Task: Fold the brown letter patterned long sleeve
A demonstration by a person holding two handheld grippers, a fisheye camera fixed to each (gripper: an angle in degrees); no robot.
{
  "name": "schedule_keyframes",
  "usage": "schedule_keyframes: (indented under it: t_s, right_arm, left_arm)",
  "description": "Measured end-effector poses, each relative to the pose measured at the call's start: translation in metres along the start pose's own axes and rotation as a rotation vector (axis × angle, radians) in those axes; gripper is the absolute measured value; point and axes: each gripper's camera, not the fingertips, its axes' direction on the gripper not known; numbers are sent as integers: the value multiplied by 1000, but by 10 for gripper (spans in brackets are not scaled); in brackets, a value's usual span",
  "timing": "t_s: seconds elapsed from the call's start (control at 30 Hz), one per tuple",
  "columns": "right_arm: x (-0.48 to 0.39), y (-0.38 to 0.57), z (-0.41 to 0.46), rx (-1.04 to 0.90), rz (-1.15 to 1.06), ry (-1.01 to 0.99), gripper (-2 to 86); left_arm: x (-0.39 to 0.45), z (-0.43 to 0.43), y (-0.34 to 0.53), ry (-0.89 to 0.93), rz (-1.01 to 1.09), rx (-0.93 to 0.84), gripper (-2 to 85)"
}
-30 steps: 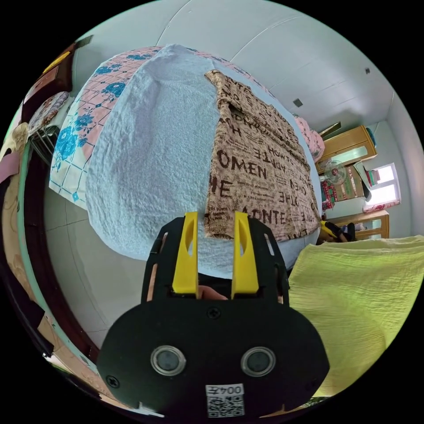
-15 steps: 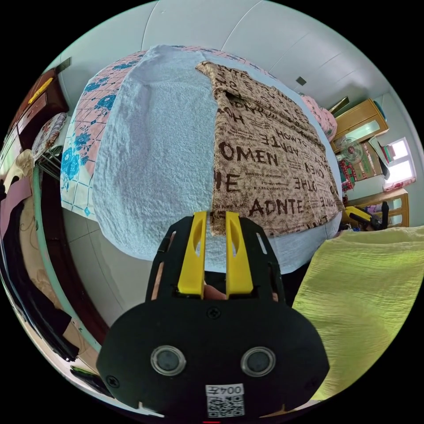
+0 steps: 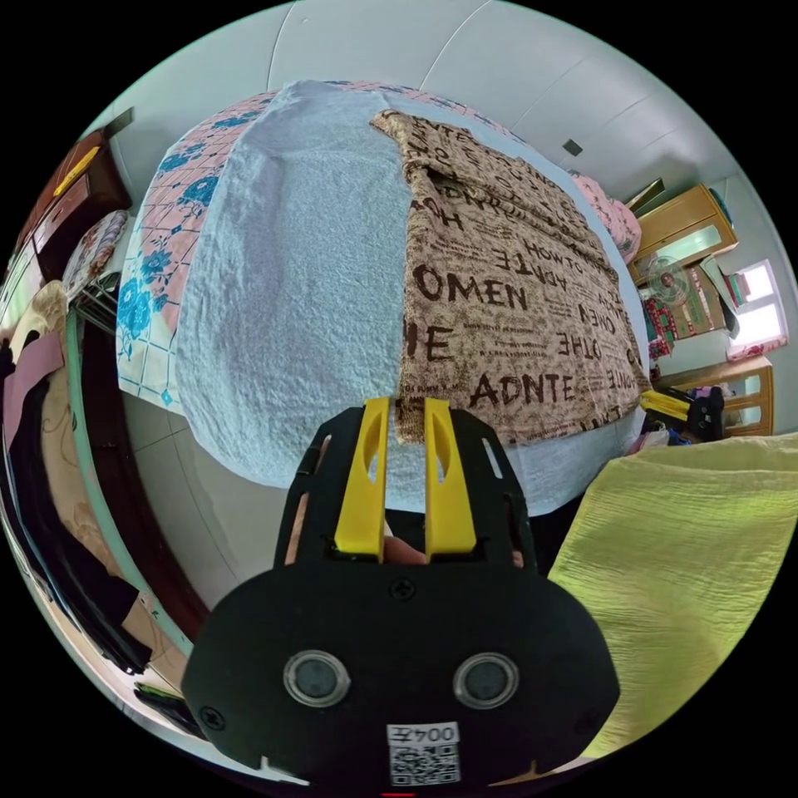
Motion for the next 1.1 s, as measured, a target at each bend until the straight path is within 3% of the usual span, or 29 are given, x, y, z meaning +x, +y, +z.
schedule_keyframes:
  t_s: [0.33, 0.5, 0.77, 0.97, 1.1]
  right_arm:
    - [10, 20, -12, 27, 32, -22, 4]
    - [85, 48, -39, 135, 376, -225, 88]
    - [199, 157, -21, 365, 1078, -544, 114]
    - [231, 197, 0, 410, 1247, -703, 113]
    - [240, 209, 5, 400, 1241, -806, 103]
  left_arm:
    - [-1, 1, 14, 25, -31, 20, 65]
    - [-3, -2, 26, 65, -43, 34, 85]
    - [-18, 2, 52, 169, -56, 77, 102]
    - [-19, 20, 47, 190, -47, 58, 99]
    - [-24, 28, 47, 213, -42, 40, 90]
